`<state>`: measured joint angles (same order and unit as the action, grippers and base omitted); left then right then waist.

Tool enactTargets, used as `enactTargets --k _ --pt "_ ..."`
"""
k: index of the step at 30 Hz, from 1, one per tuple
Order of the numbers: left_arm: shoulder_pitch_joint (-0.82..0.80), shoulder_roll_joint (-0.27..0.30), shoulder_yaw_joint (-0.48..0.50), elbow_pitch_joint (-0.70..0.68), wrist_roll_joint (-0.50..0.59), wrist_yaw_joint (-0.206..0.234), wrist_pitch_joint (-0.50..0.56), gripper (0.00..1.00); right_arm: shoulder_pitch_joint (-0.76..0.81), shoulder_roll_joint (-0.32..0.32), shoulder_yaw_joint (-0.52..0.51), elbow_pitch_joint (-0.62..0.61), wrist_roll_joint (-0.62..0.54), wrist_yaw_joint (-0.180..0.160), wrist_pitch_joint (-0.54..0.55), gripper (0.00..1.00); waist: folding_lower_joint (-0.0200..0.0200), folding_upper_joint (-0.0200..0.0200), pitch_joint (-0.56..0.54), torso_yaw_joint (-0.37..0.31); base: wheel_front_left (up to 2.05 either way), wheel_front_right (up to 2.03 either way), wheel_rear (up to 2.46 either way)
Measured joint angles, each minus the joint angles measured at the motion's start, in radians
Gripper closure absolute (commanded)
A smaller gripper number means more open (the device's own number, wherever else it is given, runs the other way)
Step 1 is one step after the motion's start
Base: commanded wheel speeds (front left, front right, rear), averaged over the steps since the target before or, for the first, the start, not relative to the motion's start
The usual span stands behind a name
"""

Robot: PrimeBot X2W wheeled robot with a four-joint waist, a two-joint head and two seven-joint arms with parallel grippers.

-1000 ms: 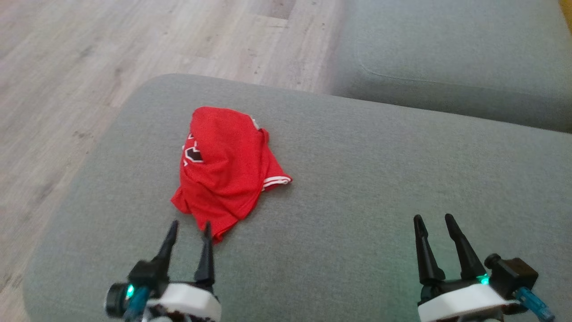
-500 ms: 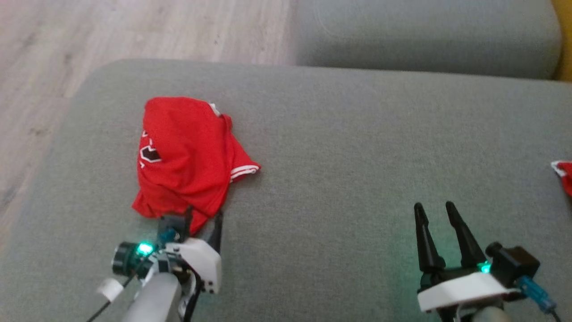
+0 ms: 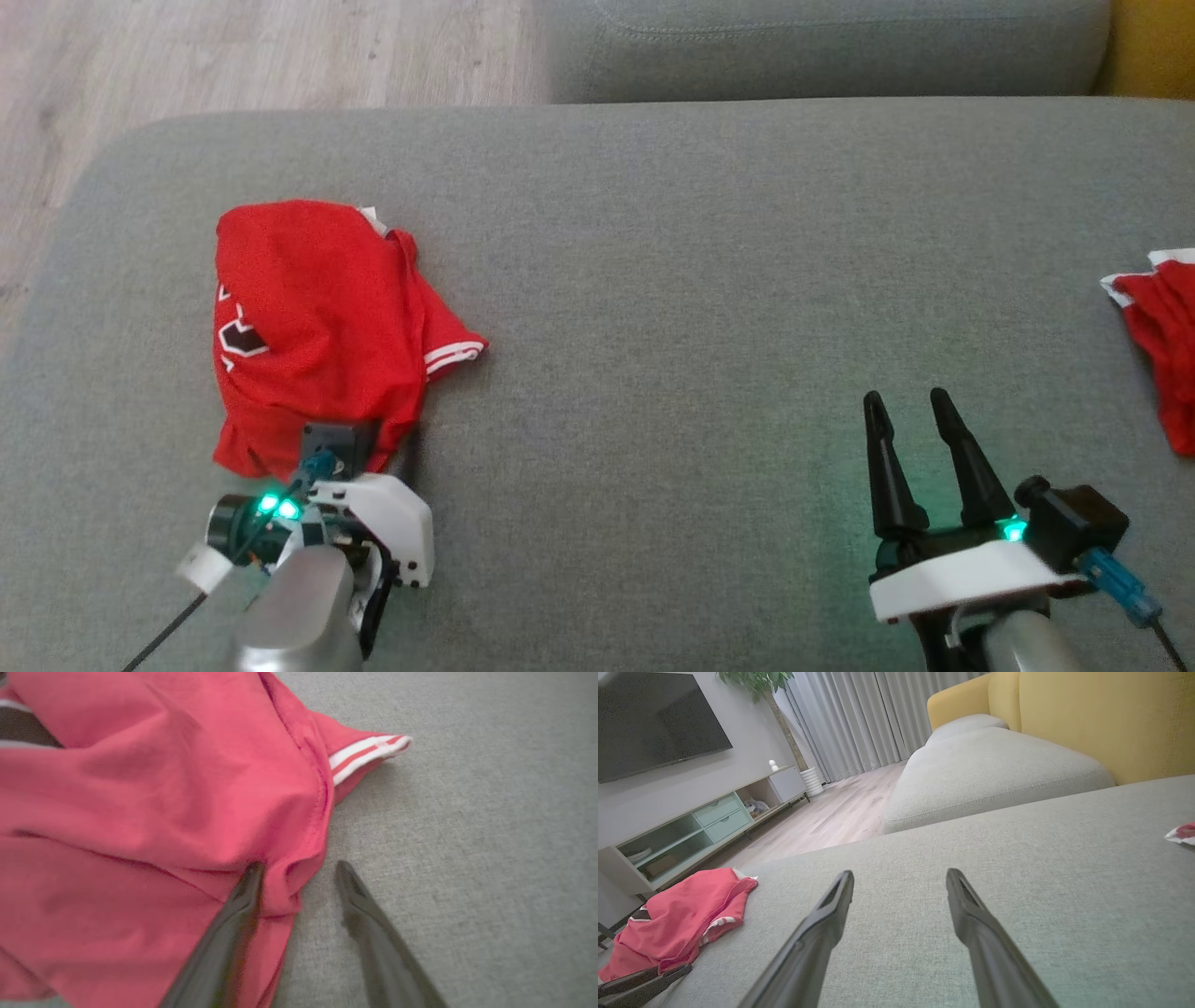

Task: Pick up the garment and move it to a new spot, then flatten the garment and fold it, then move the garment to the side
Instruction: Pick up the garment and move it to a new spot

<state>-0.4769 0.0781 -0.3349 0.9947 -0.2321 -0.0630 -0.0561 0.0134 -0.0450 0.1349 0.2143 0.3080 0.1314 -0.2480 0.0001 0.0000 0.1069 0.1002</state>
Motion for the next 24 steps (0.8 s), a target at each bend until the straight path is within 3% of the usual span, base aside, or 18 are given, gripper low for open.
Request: enactTargets --k 9,13,19,24 --pt "-0.008 -0.002 0.015 0.002 -0.039 -0.012 -0.159 1.00 0.001 0.000 -0.010 0.013 0.000 0.000 0.000 0.00 -0.0002 0.0000 -0.059 -0.011 0.00 0.00 0.00" --pt "-0.008 -0.018 0.017 -0.134 -0.121 -0.058 -0.184 1.00 0.020 0.000 -0.017 0.015 0.000 0.000 0.000 0.00 -0.0002 0.0000 -0.098 -0.005 0.00 0.00 0.00" --pt "-0.008 -0.022 -0.024 -0.421 -0.210 -0.062 -0.188 1.00 0.045 0.000 -0.019 0.018 -0.007 0.000 0.000 0.00 -0.0002 0.0000 -0.132 0.016 0.00 0.00 0.00" --pt "-0.008 -0.012 -0.069 -0.624 -0.271 -0.062 -0.118 1.00 0.039 0.000 -0.016 0.018 -0.019 0.000 0.000 0.00 -0.0002 0.0000 -0.130 0.004 0.00 0.00 0.00"
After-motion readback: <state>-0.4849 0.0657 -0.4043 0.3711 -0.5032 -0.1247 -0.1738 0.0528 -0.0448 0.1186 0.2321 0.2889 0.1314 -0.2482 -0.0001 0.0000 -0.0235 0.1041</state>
